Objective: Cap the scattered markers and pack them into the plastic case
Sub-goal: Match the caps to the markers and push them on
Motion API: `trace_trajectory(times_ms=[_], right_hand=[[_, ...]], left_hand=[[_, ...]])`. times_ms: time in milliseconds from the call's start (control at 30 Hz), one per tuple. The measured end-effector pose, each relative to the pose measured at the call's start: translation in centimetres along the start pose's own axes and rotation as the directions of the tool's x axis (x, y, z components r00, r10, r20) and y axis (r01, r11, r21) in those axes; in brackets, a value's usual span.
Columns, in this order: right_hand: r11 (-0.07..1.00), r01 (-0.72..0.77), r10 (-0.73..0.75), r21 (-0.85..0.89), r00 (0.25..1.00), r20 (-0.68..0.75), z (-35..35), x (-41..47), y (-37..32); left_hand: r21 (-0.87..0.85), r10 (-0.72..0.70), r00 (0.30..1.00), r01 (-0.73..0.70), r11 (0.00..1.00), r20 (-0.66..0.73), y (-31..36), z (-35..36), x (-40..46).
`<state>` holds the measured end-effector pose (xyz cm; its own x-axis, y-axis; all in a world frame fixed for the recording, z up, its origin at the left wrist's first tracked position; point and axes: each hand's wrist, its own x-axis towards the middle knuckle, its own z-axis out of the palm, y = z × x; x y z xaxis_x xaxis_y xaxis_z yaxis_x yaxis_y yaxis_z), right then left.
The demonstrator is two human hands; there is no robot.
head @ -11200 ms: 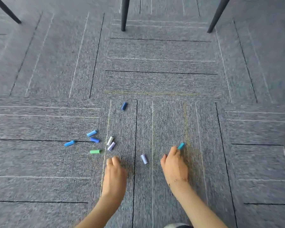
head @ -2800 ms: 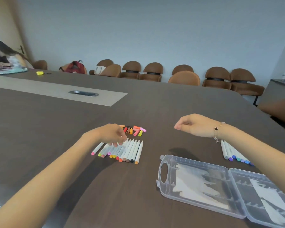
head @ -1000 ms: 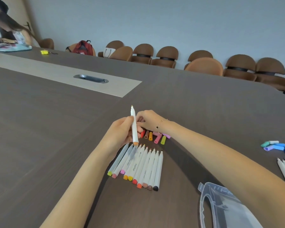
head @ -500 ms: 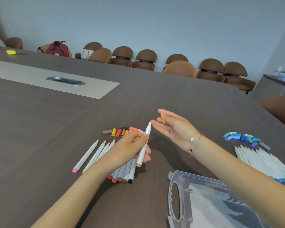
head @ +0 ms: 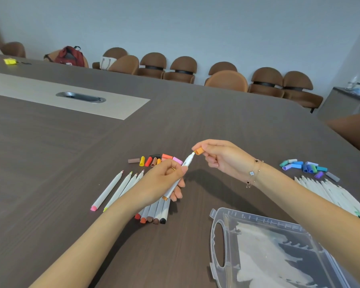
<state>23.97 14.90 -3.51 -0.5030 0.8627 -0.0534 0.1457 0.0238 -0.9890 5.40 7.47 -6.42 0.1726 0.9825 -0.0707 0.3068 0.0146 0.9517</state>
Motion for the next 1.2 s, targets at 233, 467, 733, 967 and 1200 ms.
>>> trace_trajectory(times_ms=[233,467,733,967,1200], right_hand=[[0.997,0.069,-0.071,-0.019,0.993,-0.093,0.0,0.5,0.0],[0.979,0.082,-0.091,-0.187,0.995,-0.043,0.7,0.6,0.2],[0.899,0.078,-0.117,-0.430,0.991,-0.065,3.0,0.5,0.0],[0.991,0.088,-0.099,-0.099,0.989,-0.109,6.4,-0.2,0.2],[0.994,0.027,-0.051,-0.108,0.973,-0.224,6.4,-0.7,0.0]], left_hand=[[-0.017,0.003,1.000,-0.003,1.000,0.022,0.0,-0.1,0.1],[-0.024,0.013,1.000,-0.012,1.000,0.014,-0.2,-0.1,0.3],[-0.122,-0.005,0.998,0.013,0.992,0.062,-0.1,0.8,0.1],[-0.191,-0.016,0.990,-0.011,0.981,-0.141,-0.3,0.2,0.3],[-0.237,-0.042,0.991,0.012,0.972,-0.125,0.3,1.6,-0.2]])
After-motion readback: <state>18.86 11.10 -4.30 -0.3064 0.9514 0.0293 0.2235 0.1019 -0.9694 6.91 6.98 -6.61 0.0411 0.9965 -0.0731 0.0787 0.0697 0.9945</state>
